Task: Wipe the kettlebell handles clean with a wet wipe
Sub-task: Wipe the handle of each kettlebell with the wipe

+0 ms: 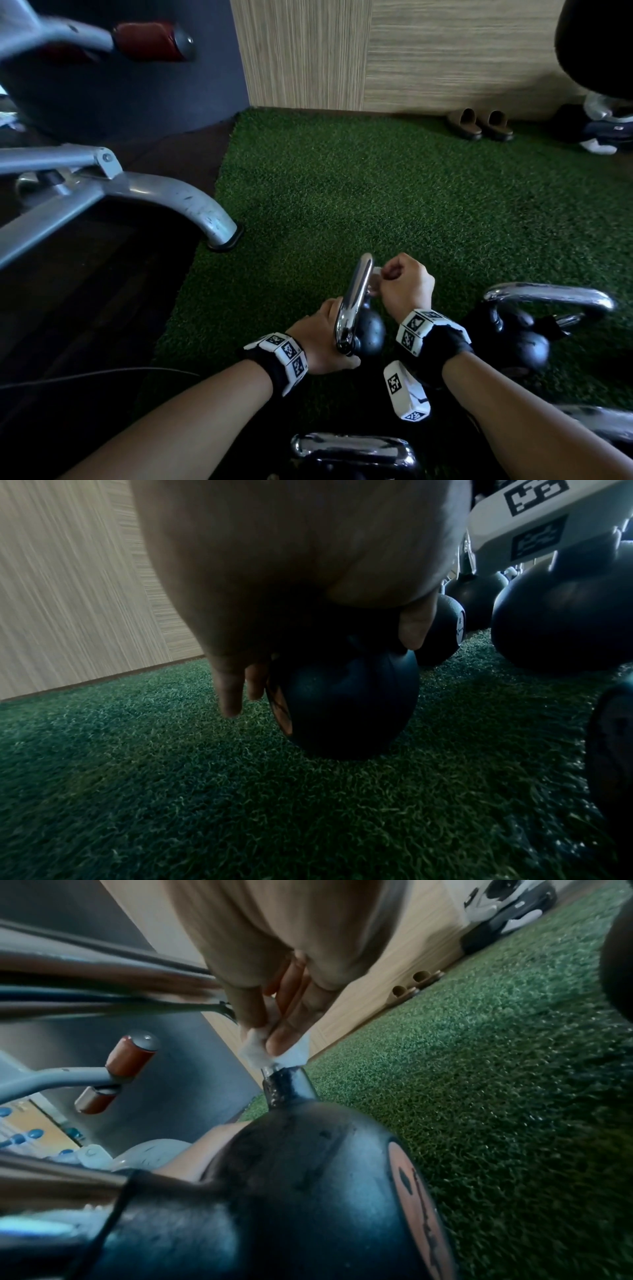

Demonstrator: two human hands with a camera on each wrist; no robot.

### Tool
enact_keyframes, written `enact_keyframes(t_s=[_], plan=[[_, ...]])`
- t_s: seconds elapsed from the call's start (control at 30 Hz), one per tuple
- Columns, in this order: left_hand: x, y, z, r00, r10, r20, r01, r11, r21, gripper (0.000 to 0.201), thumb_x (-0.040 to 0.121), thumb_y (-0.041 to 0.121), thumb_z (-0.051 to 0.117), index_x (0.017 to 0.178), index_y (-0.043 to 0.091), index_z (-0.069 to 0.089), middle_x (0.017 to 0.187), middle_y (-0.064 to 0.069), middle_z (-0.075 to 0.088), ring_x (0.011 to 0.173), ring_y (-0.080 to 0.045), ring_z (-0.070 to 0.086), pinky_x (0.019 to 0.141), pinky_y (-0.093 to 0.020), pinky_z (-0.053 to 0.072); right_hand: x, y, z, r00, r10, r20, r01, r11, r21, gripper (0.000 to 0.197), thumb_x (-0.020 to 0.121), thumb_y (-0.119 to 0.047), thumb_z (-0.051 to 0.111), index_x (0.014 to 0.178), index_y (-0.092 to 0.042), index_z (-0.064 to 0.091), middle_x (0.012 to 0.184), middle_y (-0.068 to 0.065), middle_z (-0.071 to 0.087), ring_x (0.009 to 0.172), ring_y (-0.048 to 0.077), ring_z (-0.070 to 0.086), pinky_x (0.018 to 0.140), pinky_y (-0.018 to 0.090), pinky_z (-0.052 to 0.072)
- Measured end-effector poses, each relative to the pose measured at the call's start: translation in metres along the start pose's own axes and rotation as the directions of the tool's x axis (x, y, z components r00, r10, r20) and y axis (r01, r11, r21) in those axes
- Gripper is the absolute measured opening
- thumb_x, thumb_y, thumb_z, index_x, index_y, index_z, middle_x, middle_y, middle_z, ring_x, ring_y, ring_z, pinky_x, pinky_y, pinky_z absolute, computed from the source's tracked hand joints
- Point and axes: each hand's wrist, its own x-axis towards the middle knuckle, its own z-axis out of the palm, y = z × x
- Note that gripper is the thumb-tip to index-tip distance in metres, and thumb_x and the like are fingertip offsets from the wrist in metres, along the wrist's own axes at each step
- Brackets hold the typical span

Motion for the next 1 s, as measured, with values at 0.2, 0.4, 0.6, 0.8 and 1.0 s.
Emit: enact_keyframes(t_s=[0.2, 0.4, 0.6, 0.8, 1.0], plan=[[0.001, -0.001, 0.001, 1.0, 0.012, -0.005, -0.012, 1.0, -0.011, 0.107, 0.068, 0.055, 0.081, 0.149, 0.044, 0.012, 0.154, 0.006, 0.037, 0.13, -0.021, 0.058, 0.11, -0.045, 0.049, -0.001, 0.002, 0.001, 0.996, 0.045, 0.081, -0.037, 0.995, -0.095, 0.016, 0.073, -0.019, 0.083, 0.071, -0.015, 0.067, 0.071, -0.002, 0.068, 0.072, 0.019, 0.066, 0.06, 0.02, 0.048], [-0.002, -0.001, -0.001, 0.999, 0.017, 0.027, -0.016, 1.0, -0.023, 0.116, 0.067, 0.052, 0.085, 0.154, 0.041, 0.01, 0.161, 0.006, 0.029, 0.146, -0.016, 0.039, 0.119, -0.046, 0.038, 0.002, -0.002, -0.002, 0.956, 0.139, 0.259, -0.078, 0.969, -0.233, 0.008, 0.074, -0.007, 0.073, 0.076, -0.012, 0.068, 0.08, 0.003, 0.068, 0.072, 0.018, 0.063, 0.058, 0.025, 0.05], [-0.025, 0.006, -0.029, 0.998, 0.055, -0.042, -0.051, 0.994, 0.101, 0.131, 0.058, 0.091, 0.067, 0.16, 0.047, -0.001, 0.163, 0.017, 0.032, 0.145, -0.012, 0.043, 0.116, -0.049, 0.041, 0.02, -0.006, -0.042, 0.966, -0.058, 0.254, 0.093, 0.988, -0.127, 0.019, 0.087, -0.012, 0.077, 0.103, -0.019, 0.07, 0.096, 0.002, 0.076, 0.081, 0.017, 0.073, 0.068, 0.028, 0.061], [-0.048, 0.04, -0.051, 0.932, 0.156, -0.328, -0.086, 0.972, 0.219, 0.086, 0.069, 0.074, 0.07, 0.145, 0.044, 0.042, 0.126, 0.02, 0.051, 0.111, -0.009, 0.064, 0.093, -0.032, 0.055, 0.032, -0.032, -0.043, 0.821, -0.408, 0.4, 0.49, 0.863, -0.125, 0.045, 0.091, 0.001, 0.061, 0.123, -0.027, 0.073, 0.108, -0.006, 0.07, 0.089, 0.012, 0.068, 0.075, 0.012, 0.053], [-0.043, 0.055, -0.061, 0.946, 0.126, -0.298, -0.073, 0.98, 0.183, 0.05, 0.07, 0.052, 0.075, 0.115, 0.038, 0.058, 0.103, 0.014, 0.052, 0.099, -0.012, 0.062, 0.083, -0.027, 0.051, 0.029, -0.037, -0.04, 0.717, -0.467, 0.517, 0.614, 0.774, -0.153, 0.037, 0.084, 0.002, 0.063, 0.114, -0.016, 0.079, 0.115, 0.003, 0.07, 0.109, 0.019, 0.067, 0.101, 0.032, 0.054]])
